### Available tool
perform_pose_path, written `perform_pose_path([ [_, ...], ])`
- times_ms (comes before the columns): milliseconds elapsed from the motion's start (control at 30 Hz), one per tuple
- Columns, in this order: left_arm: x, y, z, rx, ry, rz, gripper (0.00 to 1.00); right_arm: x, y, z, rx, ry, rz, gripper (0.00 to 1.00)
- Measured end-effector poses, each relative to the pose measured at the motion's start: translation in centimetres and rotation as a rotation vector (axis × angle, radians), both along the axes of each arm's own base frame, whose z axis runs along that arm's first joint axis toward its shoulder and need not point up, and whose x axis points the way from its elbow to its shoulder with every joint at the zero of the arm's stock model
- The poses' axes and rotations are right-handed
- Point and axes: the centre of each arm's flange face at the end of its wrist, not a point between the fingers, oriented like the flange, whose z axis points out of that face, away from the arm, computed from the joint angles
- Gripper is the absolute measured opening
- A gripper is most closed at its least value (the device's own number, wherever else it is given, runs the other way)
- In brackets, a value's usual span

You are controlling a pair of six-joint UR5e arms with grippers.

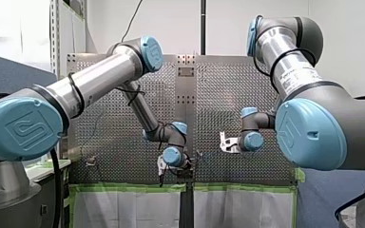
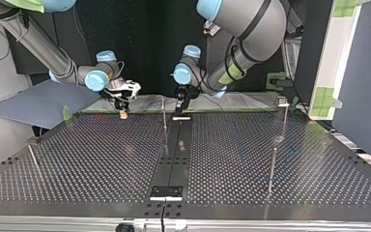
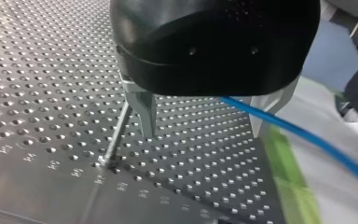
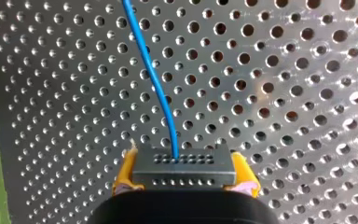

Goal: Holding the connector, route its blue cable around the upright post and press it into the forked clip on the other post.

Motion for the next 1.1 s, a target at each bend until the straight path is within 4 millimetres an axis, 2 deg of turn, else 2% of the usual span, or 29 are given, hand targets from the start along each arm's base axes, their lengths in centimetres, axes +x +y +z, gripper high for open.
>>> perform_pose_path([
  [133, -0.6, 0.7, 0.4, 0.003, 0.019, -0.006, 1.00, 0.0, -0.1, 0.0, -0.001, 0.001, -0.001, 0.00],
  [400, -1.3, 1.2, 2.4, -0.044, -0.005, -0.041, 1.00, 0.1, -0.1, 0.1, -0.002, 0.003, 0.002, 0.00],
  [767, -3.8, 0.7, 1.8, -0.064, 0.018, -0.132, 1.00, 0.2, 0.1, 0.1, 0.009, 0.009, 0.005, 0.00],
  [1100, -4.3, -0.1, 1.9, -0.105, 0.001, -0.221, 1.00, 0.3, 0.2, 0.1, 0.009, 0.009, 0.007, 0.00],
])
